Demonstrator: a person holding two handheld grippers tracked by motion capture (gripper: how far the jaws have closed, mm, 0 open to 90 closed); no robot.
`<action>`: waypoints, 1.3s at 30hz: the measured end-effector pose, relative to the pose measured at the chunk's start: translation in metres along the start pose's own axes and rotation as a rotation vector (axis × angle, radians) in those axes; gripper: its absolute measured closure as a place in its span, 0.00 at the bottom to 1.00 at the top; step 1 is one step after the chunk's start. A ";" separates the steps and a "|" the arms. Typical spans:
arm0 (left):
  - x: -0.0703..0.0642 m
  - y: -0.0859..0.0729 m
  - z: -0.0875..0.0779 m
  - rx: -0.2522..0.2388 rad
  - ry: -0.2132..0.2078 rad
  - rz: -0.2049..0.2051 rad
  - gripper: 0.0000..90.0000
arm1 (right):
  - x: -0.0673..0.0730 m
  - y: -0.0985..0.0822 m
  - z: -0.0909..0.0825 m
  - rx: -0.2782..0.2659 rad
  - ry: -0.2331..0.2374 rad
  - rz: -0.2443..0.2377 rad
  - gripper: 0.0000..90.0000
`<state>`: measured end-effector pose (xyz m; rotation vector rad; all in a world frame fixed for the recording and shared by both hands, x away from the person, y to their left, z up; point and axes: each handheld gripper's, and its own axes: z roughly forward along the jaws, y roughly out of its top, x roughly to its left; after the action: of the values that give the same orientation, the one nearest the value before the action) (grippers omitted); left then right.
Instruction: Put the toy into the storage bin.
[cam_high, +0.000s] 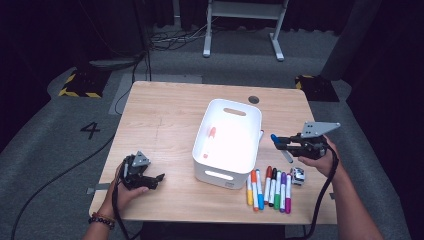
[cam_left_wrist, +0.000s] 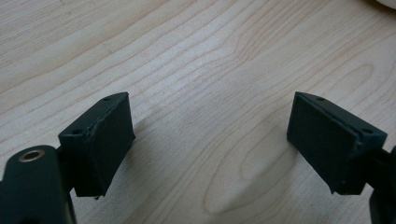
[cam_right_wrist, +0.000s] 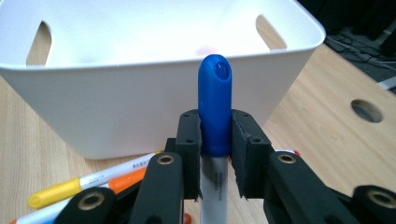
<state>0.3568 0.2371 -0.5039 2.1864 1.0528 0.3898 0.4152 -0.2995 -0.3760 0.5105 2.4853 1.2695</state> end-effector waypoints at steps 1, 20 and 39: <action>0.000 0.000 0.000 0.001 0.000 0.002 0.16 | 0.001 0.003 -0.002 -0.003 0.000 -0.002 0.83; 0.000 0.000 0.000 0.000 -0.008 -0.005 0.16 | 0.031 0.072 -0.020 -0.043 0.006 -0.070 0.83; 0.000 0.000 0.000 0.000 -0.008 -0.003 0.16 | 0.053 0.123 0.006 -0.036 0.037 -0.111 0.83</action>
<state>0.3567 0.2367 -0.5043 2.1840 1.0522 0.3798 0.3917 -0.2044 -0.2839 0.3384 2.4792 1.2887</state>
